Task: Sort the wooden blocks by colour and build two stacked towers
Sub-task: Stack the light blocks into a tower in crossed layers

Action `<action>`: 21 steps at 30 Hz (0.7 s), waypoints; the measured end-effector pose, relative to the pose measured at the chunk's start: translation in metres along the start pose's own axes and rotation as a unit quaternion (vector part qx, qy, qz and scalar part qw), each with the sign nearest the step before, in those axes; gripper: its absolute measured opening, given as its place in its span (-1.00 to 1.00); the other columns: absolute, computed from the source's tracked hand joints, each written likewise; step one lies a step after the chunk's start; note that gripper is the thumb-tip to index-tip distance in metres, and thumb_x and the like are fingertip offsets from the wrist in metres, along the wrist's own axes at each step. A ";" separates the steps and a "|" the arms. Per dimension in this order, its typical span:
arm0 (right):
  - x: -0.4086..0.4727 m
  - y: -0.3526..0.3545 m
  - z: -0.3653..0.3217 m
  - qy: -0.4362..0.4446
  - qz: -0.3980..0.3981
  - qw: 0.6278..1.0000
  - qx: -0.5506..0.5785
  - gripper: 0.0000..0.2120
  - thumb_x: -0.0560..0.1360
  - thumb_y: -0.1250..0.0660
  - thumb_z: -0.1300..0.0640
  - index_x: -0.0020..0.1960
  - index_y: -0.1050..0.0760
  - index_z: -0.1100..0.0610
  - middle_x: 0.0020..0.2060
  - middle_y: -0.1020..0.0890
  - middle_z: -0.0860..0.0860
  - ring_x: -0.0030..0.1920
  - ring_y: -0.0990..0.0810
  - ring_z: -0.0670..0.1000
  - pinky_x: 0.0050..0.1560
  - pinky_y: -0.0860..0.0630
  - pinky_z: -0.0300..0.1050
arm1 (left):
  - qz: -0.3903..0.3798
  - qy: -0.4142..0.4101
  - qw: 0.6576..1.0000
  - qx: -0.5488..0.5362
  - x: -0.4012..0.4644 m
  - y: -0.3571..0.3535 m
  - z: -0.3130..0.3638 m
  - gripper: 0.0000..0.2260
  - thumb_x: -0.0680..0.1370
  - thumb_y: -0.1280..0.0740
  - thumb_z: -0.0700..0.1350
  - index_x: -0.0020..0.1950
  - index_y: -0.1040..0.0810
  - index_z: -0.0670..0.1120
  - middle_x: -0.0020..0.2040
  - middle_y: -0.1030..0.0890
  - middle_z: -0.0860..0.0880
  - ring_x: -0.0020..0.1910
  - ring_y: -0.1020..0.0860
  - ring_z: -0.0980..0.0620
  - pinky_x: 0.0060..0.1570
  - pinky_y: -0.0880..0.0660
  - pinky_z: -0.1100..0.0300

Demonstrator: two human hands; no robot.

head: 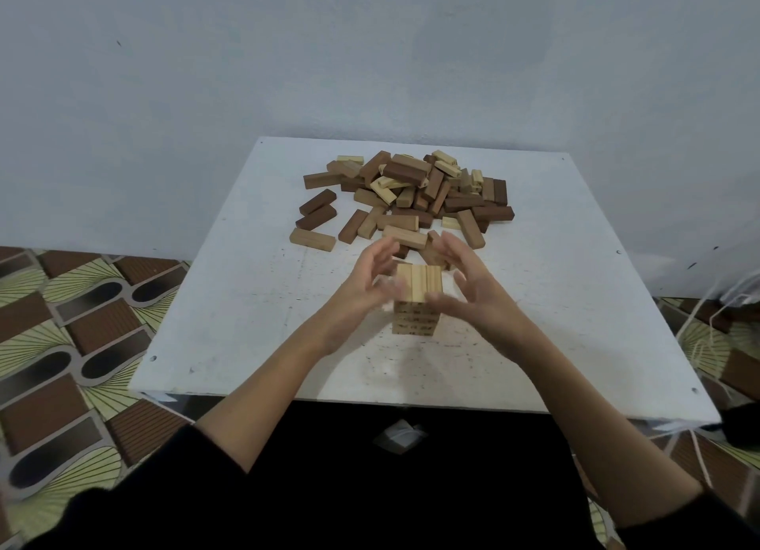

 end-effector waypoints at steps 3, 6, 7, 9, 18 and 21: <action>0.000 -0.006 0.011 -0.052 0.060 0.992 0.103 -0.56 0.59 0.00 -0.21 0.42 -0.26 -0.11 0.37 -0.35 -0.20 0.36 -0.29 -0.24 0.28 -0.25 -0.36 | 0.033 0.062 0.993 -0.094 -0.001 -0.008 -0.015 -0.42 0.57 0.06 0.29 0.41 -0.32 -0.05 0.38 -0.42 -0.02 0.40 -0.32 0.15 0.43 -0.18 0.17; 0.003 -0.024 0.038 -0.134 0.074 0.966 0.207 -0.26 0.49 0.09 -0.41 0.39 -0.38 0.08 0.35 -0.45 0.01 0.39 -0.35 -0.03 0.45 -0.19 0.03 | 0.033 0.088 0.986 -0.136 -0.001 -0.024 -0.016 -0.42 0.63 0.23 0.20 0.15 -0.51 -0.04 0.16 -0.59 -0.07 0.21 -0.52 0.12 0.17 -0.41 0.23; 0.003 -0.028 0.041 -0.149 0.072 0.961 0.220 -0.25 0.50 0.12 -0.40 0.34 -0.44 0.10 0.29 -0.52 0.03 0.34 -0.41 -0.01 0.42 -0.24 0.05 | 0.033 0.094 0.984 -0.147 -0.001 -0.028 -0.015 -0.41 0.62 0.24 0.21 0.13 -0.52 -0.01 0.18 -0.59 -0.06 0.21 -0.53 0.10 0.15 -0.43 0.23; 0.004 -0.033 0.040 -0.150 0.071 0.955 0.244 -0.31 0.56 0.17 -0.33 0.20 -0.55 0.07 0.18 -0.60 0.02 0.24 -0.51 -0.03 0.35 -0.33 0.01 | 0.033 0.102 0.981 -0.159 0.000 -0.030 -0.015 -0.41 0.61 0.24 0.23 0.12 -0.52 0.02 0.27 -0.55 -0.09 0.27 -0.49 0.06 0.29 -0.38 0.14; 0.003 -0.037 0.035 -0.160 0.097 0.939 0.290 -0.40 0.58 0.17 -0.28 0.03 -0.57 0.00 0.13 -0.61 0.06 0.16 -0.56 -0.01 0.15 -0.44 -0.09 | 0.010 0.119 0.978 -0.173 0.002 -0.037 -0.018 -0.42 0.61 0.22 0.24 0.23 -0.48 0.00 0.25 -0.54 -0.03 0.18 -0.51 0.15 0.12 -0.42 0.25; 0.002 -0.036 0.035 -0.165 0.103 0.940 0.279 -0.44 0.59 0.17 -0.26 0.00 -0.54 -0.02 0.12 -0.60 0.06 0.14 -0.55 -0.02 0.04 -0.43 -0.16 | 0.004 0.120 0.977 -0.177 0.001 -0.039 -0.019 -0.44 0.61 0.23 0.24 0.25 -0.44 0.01 0.18 -0.56 0.03 0.15 -0.51 0.19 0.10 -0.42 0.28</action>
Point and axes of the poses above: each hand's wrist, its own x-axis towards the middle knuckle, its own y-axis out of the back of the hand, z = x × y, the point moved 10 cm from there along x, towards the middle knuckle
